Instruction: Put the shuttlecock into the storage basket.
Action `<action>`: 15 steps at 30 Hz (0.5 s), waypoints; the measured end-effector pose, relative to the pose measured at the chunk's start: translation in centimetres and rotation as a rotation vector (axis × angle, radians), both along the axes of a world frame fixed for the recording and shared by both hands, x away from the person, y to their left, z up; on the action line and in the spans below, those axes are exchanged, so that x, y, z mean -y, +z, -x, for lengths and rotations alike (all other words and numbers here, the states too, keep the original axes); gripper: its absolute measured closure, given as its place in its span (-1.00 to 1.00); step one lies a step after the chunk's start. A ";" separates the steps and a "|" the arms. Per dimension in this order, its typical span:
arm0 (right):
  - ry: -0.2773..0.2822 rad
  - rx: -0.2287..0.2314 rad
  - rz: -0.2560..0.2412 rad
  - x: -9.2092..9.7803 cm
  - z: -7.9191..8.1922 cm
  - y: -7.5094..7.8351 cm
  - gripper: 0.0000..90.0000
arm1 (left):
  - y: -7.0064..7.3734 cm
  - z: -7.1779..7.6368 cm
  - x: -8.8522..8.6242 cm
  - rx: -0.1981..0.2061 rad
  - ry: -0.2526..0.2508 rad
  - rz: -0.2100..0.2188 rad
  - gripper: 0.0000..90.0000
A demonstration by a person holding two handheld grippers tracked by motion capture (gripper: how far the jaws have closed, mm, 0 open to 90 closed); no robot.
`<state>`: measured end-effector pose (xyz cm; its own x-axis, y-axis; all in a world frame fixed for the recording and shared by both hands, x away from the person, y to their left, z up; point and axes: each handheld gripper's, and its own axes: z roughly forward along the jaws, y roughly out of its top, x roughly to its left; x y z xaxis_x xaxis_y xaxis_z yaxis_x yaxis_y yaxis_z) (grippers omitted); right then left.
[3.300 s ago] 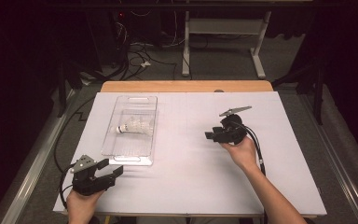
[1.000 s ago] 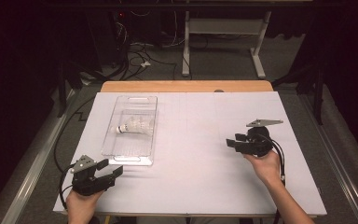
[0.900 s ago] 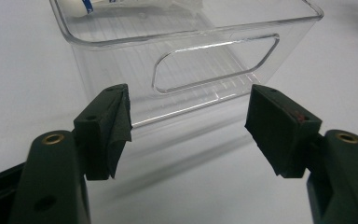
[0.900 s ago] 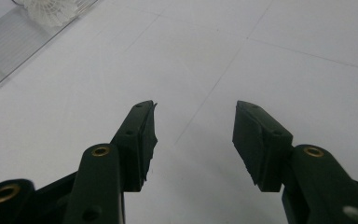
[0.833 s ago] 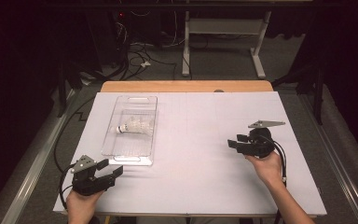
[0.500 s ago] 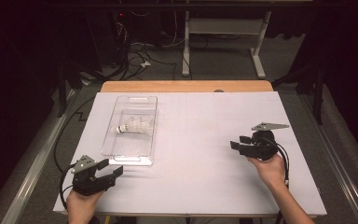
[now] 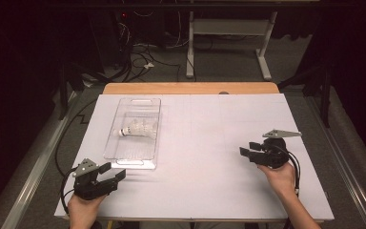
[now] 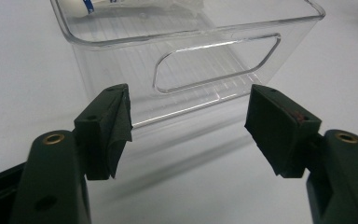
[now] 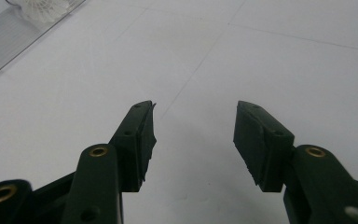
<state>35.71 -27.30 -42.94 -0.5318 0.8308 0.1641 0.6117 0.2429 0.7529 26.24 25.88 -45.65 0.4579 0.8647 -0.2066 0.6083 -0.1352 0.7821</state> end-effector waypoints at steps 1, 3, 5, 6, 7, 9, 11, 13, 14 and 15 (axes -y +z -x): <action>0.000 0.000 0.000 0.0 0.0 0.0 0.07 | 0.0 0.0 0.0 0.000 0.000 0.000 -0.29; -0.006 -0.001 -0.001 0.2 0.3 -0.2 0.06 | 0.0 0.0 0.0 -0.001 0.001 0.001 -0.29; -0.008 0.000 -0.001 0.4 0.4 -0.3 0.06 | 0.0 0.0 0.0 0.000 0.000 0.000 -0.29; -0.009 0.001 -0.002 0.5 0.5 -0.3 0.06 | 0.0 0.0 0.0 -0.001 0.001 0.000 -0.29; -0.011 0.002 -0.004 0.6 0.6 -0.3 0.06 | 0.0 0.0 0.0 -0.001 0.001 0.001 -0.29; -0.013 0.005 -0.006 0.8 0.8 -0.4 0.05 | 0.0 0.0 0.0 -0.001 0.001 0.001 -0.29; -0.016 0.004 -0.006 1.0 0.9 -0.5 0.05 | 0.0 0.0 0.0 -0.001 0.001 0.000 -0.29; -0.020 0.007 -0.009 1.2 1.0 -0.6 0.05 | 0.0 0.0 0.0 -0.001 0.000 0.000 -0.29; -0.023 0.007 -0.010 1.3 1.1 -0.6 0.04 | 0.0 0.0 0.0 -0.001 0.001 0.000 -0.29; -0.026 0.006 -0.014 1.4 1.2 -0.6 0.04 | 0.0 0.0 0.0 -0.002 0.001 0.001 -0.29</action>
<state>34.52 -28.72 -43.59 -0.5113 0.8419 0.1727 0.6133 0.2167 0.7595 26.24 25.89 -45.66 0.4566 0.8650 -0.2081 0.6097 -0.1339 0.7813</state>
